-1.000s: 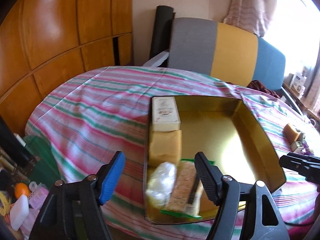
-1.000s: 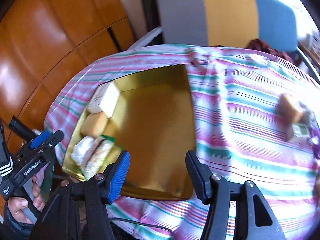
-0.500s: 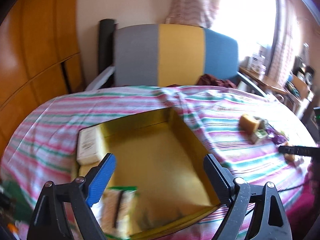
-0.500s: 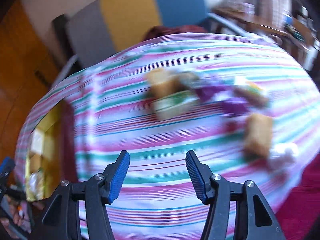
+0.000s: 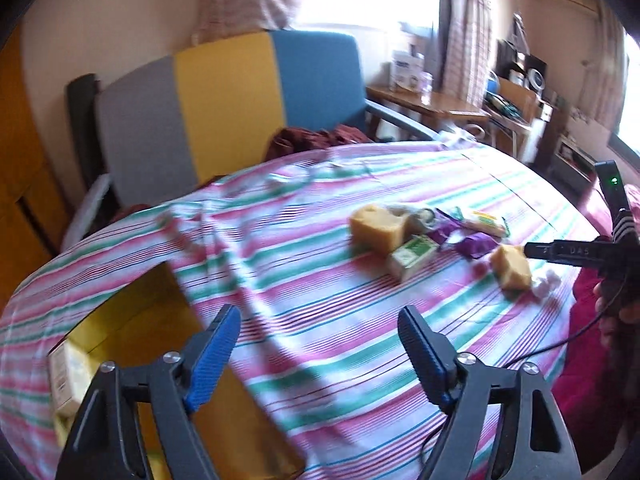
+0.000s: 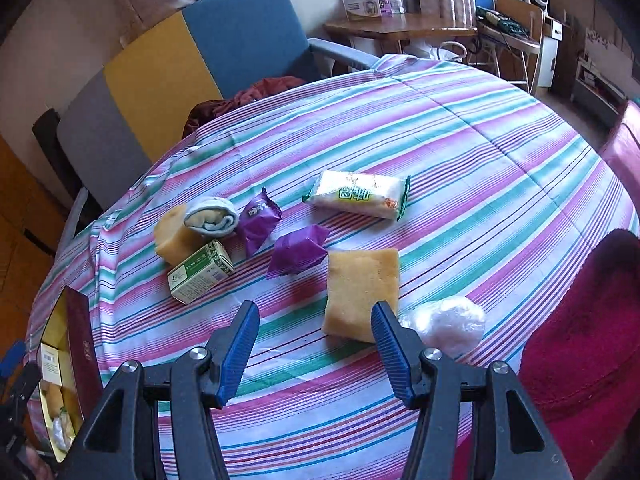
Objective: Organize objects
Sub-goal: 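Move both tools back toward the remaining snacks, then grasp the green tea box with the left gripper while the right gripper grasps a purple packet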
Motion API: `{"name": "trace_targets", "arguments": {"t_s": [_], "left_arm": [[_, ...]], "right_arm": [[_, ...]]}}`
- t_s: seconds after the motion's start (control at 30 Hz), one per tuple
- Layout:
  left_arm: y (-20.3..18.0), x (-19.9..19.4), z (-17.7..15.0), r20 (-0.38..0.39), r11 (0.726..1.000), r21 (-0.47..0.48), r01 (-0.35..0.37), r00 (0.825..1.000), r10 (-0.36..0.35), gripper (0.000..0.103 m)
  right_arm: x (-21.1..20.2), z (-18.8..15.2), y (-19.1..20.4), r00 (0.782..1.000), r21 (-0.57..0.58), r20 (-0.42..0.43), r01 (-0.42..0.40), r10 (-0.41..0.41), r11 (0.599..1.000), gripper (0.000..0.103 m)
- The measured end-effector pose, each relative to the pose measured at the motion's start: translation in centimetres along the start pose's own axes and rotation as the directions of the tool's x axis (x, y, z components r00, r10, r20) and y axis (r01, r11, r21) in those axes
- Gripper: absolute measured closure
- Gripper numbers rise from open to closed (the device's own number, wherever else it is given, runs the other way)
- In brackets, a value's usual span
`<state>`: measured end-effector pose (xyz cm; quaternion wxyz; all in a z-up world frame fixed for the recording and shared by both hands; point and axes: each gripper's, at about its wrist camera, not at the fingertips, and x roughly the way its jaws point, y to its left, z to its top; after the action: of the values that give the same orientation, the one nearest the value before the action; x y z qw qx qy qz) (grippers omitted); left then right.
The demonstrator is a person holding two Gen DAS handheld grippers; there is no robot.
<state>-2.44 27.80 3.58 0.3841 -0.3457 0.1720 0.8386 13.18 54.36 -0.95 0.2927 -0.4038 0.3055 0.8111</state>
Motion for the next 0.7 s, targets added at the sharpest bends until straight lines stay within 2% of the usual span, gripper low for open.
{"name": "trace_targets", "arguments": {"t_s": [0.17,0.23,0.53,0.7], "left_arm": [[-2.5,3.6,1.9,-0.065,0.999,0.02,0.034,0.997,-0.033,0.043],[-3.2,4.8,2.3,-0.077,0.998,0.037,0.041,0.996,-0.038,0.045],[-7.4,12.0,4.3,-0.152,0.979,0.19,0.08,0.987,-0.051,0.044],[-9.6,14.6,4.7,-0.165,0.958,0.267,0.106,0.984,-0.063,0.037]], "right_arm": [[0.8,0.3,-1.0,0.999,0.044,-0.015,-0.047,0.048,0.998,0.044],[1.1,0.4,-1.4,0.998,0.067,-0.017,-0.065,0.066,0.996,0.044],[1.3,0.4,-2.0,0.99,0.106,-0.014,-0.138,0.14,0.985,0.044],[1.1,0.4,-3.2,0.983,0.17,0.011,-0.181,0.182,0.969,0.044]]}}
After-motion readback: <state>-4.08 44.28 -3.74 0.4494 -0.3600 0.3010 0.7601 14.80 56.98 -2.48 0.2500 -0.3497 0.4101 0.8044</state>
